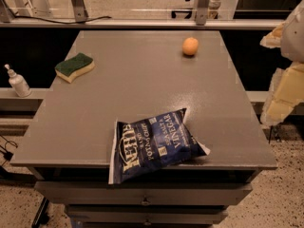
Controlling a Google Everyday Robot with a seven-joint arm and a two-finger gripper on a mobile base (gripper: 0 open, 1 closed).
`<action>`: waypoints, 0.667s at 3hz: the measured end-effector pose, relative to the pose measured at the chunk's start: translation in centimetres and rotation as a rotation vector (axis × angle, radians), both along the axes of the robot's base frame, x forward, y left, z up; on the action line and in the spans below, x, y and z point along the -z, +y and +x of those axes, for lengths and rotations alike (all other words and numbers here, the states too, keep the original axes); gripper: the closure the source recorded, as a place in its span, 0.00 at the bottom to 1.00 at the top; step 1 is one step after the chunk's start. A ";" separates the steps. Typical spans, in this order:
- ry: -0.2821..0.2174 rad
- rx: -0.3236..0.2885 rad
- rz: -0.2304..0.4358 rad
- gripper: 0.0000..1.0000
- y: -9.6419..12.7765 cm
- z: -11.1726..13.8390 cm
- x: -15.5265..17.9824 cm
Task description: Move sponge near orange
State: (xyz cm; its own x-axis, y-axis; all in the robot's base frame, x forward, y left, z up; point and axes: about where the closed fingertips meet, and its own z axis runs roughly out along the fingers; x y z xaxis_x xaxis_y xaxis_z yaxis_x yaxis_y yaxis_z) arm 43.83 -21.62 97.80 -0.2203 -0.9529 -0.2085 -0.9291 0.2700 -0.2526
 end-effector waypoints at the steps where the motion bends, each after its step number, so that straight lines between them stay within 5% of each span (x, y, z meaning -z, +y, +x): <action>1: 0.000 0.000 0.000 0.00 0.0 0.0 0.0; 2: 0.006 -0.015 0.081 0.00 1.9 0.6 1.3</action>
Offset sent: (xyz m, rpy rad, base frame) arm 0.0200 0.0645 -0.0464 0.2814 0.0420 0.0521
